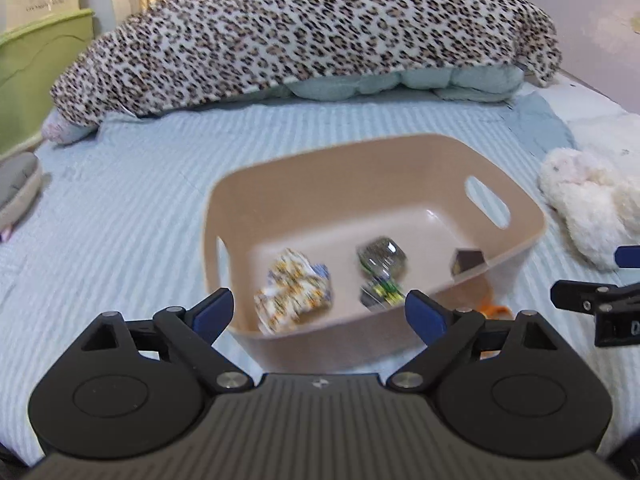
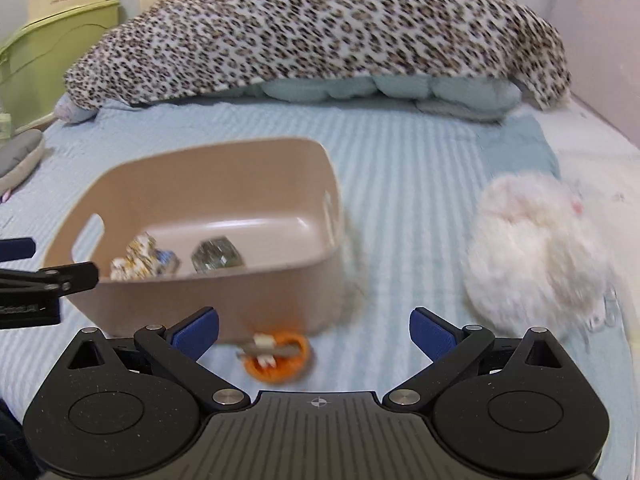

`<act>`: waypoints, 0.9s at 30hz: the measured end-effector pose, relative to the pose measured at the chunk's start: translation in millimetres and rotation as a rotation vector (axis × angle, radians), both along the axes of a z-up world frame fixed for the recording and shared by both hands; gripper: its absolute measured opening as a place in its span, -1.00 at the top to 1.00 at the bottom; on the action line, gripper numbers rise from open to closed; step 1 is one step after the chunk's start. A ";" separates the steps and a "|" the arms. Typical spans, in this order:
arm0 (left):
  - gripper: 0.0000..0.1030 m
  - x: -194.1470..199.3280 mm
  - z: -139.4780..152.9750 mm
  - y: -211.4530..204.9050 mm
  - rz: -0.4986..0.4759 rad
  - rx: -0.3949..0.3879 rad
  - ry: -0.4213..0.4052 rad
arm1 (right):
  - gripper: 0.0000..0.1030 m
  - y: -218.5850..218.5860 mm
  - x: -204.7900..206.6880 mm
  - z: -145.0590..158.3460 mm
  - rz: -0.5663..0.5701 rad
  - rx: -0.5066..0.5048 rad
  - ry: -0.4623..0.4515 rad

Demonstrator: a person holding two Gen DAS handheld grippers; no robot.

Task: Organize objects
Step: 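Grasp the hair clip with the left tool while the right grasps the orange clip holder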

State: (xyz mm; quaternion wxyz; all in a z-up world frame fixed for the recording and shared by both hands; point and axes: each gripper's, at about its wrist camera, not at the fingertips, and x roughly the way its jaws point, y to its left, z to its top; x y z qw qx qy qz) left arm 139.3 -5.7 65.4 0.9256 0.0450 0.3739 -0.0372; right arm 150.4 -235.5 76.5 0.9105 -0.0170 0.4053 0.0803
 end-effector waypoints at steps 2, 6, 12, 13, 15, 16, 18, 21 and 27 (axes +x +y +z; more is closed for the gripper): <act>-0.80 -5.6 -6.6 -2.0 -0.008 0.001 0.015 | -1.00 -8.4 -4.4 -5.3 -0.025 0.008 0.013; -0.80 -9.5 -24.9 -6.9 0.000 0.034 0.048 | -1.00 -21.6 -8.0 -21.9 -0.070 0.025 0.059; -0.80 -11.0 -51.3 -14.0 0.002 0.036 0.106 | -1.00 -23.8 -4.5 -47.3 -0.093 -0.053 0.088; -0.80 -11.0 -55.1 -16.5 0.000 0.039 0.112 | -1.00 -25.1 -4.3 -49.9 -0.093 -0.056 0.094; -0.80 -10.1 -63.2 -22.5 -0.005 0.044 0.121 | -1.00 -26.7 -2.6 -55.0 -0.094 -0.056 0.105; -0.80 -9.2 -66.7 -25.9 -0.010 0.044 0.124 | -1.00 -27.3 -0.8 -57.1 -0.096 -0.059 0.108; -0.80 -6.6 -72.5 -31.7 -0.016 0.037 0.129 | -1.00 -28.1 -0.5 -61.4 -0.114 -0.079 0.099; -0.80 0.8 -77.7 -43.0 -0.020 0.014 0.135 | -1.00 -32.1 2.1 -68.2 -0.126 -0.082 0.121; -0.80 16.0 -84.6 -63.8 -0.023 -0.063 0.135 | -1.00 -36.5 5.9 -77.5 -0.153 -0.080 0.152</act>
